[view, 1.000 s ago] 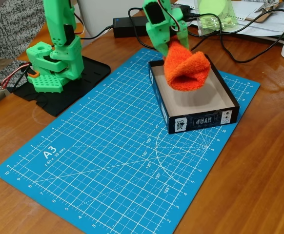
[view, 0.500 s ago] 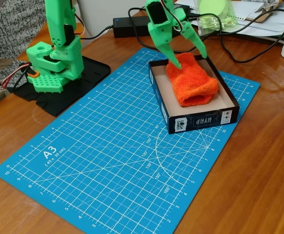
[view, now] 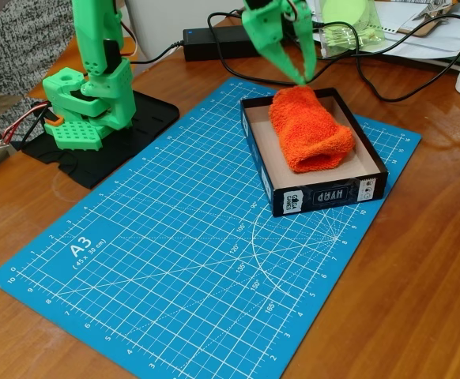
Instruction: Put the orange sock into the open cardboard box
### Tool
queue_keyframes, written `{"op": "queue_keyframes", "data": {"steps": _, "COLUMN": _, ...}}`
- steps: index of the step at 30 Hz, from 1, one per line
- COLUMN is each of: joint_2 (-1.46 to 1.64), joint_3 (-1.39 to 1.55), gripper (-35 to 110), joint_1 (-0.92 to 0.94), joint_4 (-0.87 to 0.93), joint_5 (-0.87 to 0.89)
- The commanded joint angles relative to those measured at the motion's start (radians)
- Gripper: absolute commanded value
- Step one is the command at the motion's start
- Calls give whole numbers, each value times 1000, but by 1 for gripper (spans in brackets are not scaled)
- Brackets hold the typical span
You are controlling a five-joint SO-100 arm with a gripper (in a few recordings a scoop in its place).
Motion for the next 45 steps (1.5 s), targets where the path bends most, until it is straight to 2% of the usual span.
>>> {"op": "queue_keyframes", "data": {"steps": 1, "joint_2": 169, "joint_3": -132, "gripper": 0, "joint_1": 15, "joint_4": -192, "joint_5": 114}}
{"op": "queue_keyframes", "data": {"steps": 6, "joint_2": 373, "joint_3": -225, "gripper": 0, "joint_1": 92, "joint_4": -439, "joint_5": 252}}
{"op": "queue_keyframes", "data": {"steps": 10, "joint_2": 569, "joint_3": -150, "gripper": 0, "joint_1": 210, "joint_4": -515, "joint_5": 305}}
{"op": "queue_keyframes", "data": {"steps": 14, "joint_2": 916, "joint_3": 143, "gripper": 0, "joint_1": 353, "joint_4": -749, "joint_5": 325}}
{"op": "queue_keyframes", "data": {"steps": 18, "joint_2": 1448, "joint_3": 621, "gripper": 0, "joint_1": 446, "joint_4": -1000, "joint_5": 302}}
{"op": "queue_keyframes", "data": {"steps": 19, "joint_2": 1575, "joint_3": 710, "gripper": 0, "joint_1": 463, "joint_4": -986, "joint_5": 314}}
{"op": "queue_keyframes", "data": {"steps": 21, "joint_2": 1726, "joint_3": 746, "gripper": 0, "joint_1": 479, "joint_4": -790, "joint_5": 327}}
{"op": "queue_keyframes", "data": {"steps": 24, "joint_2": 1736, "joint_3": 692, "gripper": 0, "joint_1": 486, "joint_4": -471, "joint_5": 281}}
{"op": "queue_keyframes", "data": {"steps": 28, "joint_2": 1735, "joint_3": 887, "gripper": -1, "joint_1": 457, "joint_4": -262, "joint_5": 138}}
{"op": "queue_keyframes", "data": {"steps": 35, "joint_2": 1736, "joint_3": 1382, "gripper": -1, "joint_1": 454, "joint_4": -123, "joint_5": -115}}
{"op": "queue_keyframes", "data": {"steps": 38, "joint_2": 1738, "joint_3": 1502, "gripper": -1, "joint_1": 434, "joint_4": -52, "joint_5": -115}}
{"op": "queue_keyframes", "data": {"steps": 42, "joint_2": 1740, "joint_3": 1743, "gripper": -1, "joint_1": 426, "joint_4": -54, "joint_5": -83}}
{"op": "queue_keyframes", "data": {"steps": 45, "joint_2": 1743, "joint_3": 1753, "gripper": -1, "joint_1": 449, "joint_4": -26, "joint_5": -80}}
